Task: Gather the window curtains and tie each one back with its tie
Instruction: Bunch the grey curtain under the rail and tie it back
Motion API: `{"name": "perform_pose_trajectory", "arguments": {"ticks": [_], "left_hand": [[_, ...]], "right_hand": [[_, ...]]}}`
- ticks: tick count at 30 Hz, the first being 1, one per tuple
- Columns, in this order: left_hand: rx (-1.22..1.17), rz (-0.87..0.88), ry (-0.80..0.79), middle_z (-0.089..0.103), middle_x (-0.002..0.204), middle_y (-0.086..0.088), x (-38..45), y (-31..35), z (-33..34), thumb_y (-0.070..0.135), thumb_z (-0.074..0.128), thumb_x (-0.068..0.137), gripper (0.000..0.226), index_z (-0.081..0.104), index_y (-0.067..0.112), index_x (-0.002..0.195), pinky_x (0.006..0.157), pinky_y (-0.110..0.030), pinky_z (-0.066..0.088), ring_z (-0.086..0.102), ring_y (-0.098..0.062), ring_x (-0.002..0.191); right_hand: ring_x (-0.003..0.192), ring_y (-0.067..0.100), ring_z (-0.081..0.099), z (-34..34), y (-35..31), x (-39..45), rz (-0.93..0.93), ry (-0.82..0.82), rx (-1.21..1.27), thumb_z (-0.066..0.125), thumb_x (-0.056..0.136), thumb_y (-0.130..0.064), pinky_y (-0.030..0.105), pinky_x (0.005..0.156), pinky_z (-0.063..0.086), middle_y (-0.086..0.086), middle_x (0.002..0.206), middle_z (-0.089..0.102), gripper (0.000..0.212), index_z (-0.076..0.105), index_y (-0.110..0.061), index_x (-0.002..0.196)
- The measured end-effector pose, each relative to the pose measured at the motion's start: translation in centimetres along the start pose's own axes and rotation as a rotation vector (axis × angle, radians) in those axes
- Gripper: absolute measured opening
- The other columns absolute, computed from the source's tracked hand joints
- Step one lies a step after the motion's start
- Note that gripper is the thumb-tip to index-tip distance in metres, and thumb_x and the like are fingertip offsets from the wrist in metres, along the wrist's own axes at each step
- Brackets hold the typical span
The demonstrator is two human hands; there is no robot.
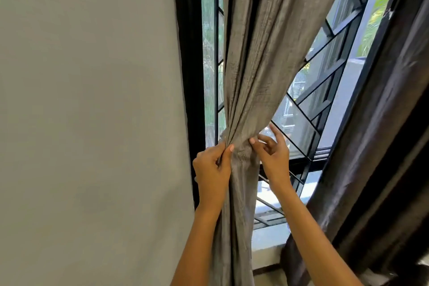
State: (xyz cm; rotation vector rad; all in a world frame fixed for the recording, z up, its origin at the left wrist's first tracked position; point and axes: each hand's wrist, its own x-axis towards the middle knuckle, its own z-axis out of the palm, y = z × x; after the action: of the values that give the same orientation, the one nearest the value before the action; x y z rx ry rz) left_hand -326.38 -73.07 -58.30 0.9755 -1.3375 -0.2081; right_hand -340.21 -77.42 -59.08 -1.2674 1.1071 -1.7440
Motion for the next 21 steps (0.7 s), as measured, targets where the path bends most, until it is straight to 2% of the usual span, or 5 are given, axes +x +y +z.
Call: {"name": "perform_pose_trajectory", "arguments": {"ticks": [3, 5, 7, 15, 21], "left_hand": [[0.085, 0.035, 0.016, 0.035, 0.05, 0.017, 0.1, -0.1, 0.1, 0.013, 0.064, 0.09, 0.014, 0.07, 0.011, 0.077, 0.053, -0.017, 0.031, 0.035, -0.003, 0.047], [0.149, 0.053, 0.04, 0.033, 0.054, 0.018, 0.0, 0.0, 0.3, 0.011, 0.063, 0.09, 0.011, 0.071, 0.009, 0.082, 0.059, -0.021, 0.032, 0.033, -0.002, 0.05], [0.191, 0.051, 0.069, 0.04, 0.058, 0.015, 0.0, 0.2, 0.6, 0.011, 0.062, 0.09, 0.012, 0.073, 0.011, 0.094, 0.064, -0.023, 0.035, 0.033, -0.004, 0.055], [0.0, 0.006, -0.031, 0.07, 0.085, -0.001, -1.0, 0.5, 1.2, 0.023, 0.058, 0.091, 0.025, 0.071, 0.009, 0.108, 0.074, -0.043, 0.054, 0.062, -0.012, 0.079], [-0.017, -0.026, -0.053, 0.064, 0.084, 0.009, -0.4, 0.6, 1.1, 0.014, 0.069, 0.085, 0.024, 0.067, 0.024, 0.107, 0.075, -0.027, 0.054, 0.062, -0.008, 0.081]], "right_hand": [[0.075, 0.013, 0.064, 0.4, -0.2, -1.3, -0.238, 0.164, -0.253, 0.072, 0.084, -0.012, 0.04, 0.071, 0.055, 0.007, 0.081, 0.066, 0.011, 0.065, -0.013, 0.093], [0.069, 0.004, 0.056, 0.8, -0.1, -2.8, -0.411, 0.309, -0.383, 0.072, 0.083, -0.007, 0.022, 0.061, 0.049, 0.001, 0.077, 0.059, 0.014, 0.06, -0.014, 0.082], [0.07, 0.001, 0.052, 1.7, 0.3, -4.7, -0.482, 0.313, -0.447, 0.068, 0.082, 0.002, 0.01, 0.061, 0.038, -0.003, 0.082, 0.053, 0.02, 0.058, -0.015, 0.085], [0.1, 0.003, 0.06, 3.2, 0.2, -6.9, -0.389, -0.031, -0.49, 0.059, 0.092, -0.006, 0.014, 0.079, 0.047, -0.003, 0.113, 0.058, 0.027, 0.064, -0.017, 0.117], [0.124, -0.015, 0.039, 1.6, -0.8, -5.3, -0.369, -0.069, -0.355, 0.063, 0.089, -0.008, 0.003, 0.094, 0.036, -0.002, 0.142, 0.04, 0.024, 0.068, -0.024, 0.106]]}}
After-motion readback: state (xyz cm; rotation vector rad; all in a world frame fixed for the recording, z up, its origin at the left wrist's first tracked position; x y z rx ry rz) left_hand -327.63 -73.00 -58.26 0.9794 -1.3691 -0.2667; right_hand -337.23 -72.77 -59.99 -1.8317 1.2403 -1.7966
